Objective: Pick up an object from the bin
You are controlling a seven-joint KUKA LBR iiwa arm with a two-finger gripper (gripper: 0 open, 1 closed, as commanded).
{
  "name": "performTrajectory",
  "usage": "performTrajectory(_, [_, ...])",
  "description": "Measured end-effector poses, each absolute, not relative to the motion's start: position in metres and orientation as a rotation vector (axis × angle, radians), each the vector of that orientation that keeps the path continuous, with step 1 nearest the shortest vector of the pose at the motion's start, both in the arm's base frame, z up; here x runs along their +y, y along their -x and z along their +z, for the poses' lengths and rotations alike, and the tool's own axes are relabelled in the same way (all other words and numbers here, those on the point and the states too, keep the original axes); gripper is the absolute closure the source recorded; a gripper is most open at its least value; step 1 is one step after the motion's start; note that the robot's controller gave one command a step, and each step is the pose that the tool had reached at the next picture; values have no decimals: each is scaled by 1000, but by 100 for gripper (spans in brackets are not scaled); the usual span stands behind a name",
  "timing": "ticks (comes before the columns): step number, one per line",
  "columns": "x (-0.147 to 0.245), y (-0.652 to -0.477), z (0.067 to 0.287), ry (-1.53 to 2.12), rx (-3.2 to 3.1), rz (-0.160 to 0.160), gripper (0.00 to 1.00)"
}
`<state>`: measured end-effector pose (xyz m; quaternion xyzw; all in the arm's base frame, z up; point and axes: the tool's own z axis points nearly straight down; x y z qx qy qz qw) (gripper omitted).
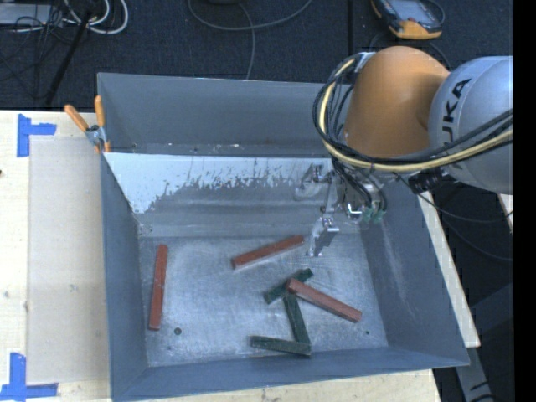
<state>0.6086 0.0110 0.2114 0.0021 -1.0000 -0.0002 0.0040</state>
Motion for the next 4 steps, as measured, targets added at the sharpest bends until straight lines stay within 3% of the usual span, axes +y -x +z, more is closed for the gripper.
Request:
performTrajectory(2, [11,-610,216,-6,-3142,-1,0])
performTrajectory(3, [9,-597,179,-56,-3128,-1,0])
performTrajectory(4, [14,-608,170,-72,-3155,0,0])
